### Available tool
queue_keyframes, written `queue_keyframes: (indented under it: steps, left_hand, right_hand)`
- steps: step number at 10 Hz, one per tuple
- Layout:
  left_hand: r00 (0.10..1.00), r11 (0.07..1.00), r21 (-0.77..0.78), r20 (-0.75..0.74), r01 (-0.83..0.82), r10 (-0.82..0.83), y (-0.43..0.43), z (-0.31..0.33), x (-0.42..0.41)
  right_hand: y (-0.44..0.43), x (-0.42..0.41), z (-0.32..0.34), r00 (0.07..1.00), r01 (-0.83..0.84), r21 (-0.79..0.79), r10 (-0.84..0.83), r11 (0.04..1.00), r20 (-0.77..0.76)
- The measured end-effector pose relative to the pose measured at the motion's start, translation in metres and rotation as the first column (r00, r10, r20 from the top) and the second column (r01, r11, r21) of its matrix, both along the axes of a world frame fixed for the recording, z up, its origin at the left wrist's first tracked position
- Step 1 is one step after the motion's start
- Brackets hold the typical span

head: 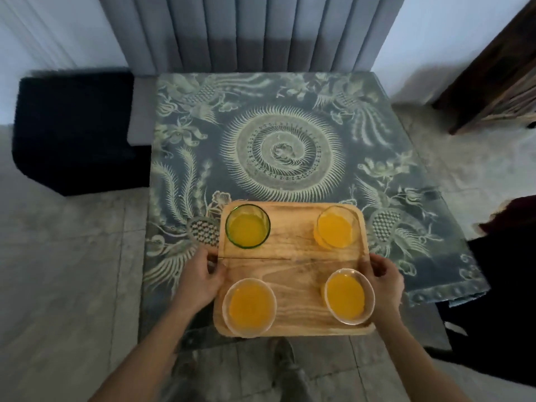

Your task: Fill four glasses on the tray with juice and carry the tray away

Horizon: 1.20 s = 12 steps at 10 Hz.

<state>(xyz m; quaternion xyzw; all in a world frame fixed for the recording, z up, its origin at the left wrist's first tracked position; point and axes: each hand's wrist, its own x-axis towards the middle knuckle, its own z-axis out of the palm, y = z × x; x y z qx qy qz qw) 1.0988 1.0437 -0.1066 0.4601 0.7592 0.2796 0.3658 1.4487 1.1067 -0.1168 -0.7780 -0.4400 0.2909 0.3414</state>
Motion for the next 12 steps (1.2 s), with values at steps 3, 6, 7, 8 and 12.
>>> queue_keyframes:
  steps: [3,6,7,8,12]
  left_hand:
    - [0.99,0.989,-0.069,-0.063,-0.127,0.123,0.028,-0.036,0.06]
    - [0.977,0.984,-0.076,-0.157,-0.161,0.147,0.048,-0.057,0.08]
    - [0.974,0.983,-0.082,-0.17,-0.165,0.149,0.05,-0.061,0.08]
    - [0.974,0.982,-0.104,-0.178,-0.16,0.14,0.048,-0.064,0.081]
    - [0.927,0.997,-0.024,-0.37,-0.074,0.06,0.045,-0.018,0.067]
  right_hand:
    - [0.067,0.049,-0.062,0.984,-0.177,-0.021,0.177,0.984,-0.021]
    - [0.094,0.057,-0.07,0.979,-0.196,-0.022,0.197,0.98,0.05]
    - [0.096,0.061,-0.074,0.973,-0.218,-0.014,0.218,0.976,0.078]
    - [0.095,0.063,-0.08,0.962,-0.253,-0.003,0.252,0.967,0.107]
    - [0.104,0.076,-0.017,0.879,-0.423,-0.102,0.435,0.9,0.194]
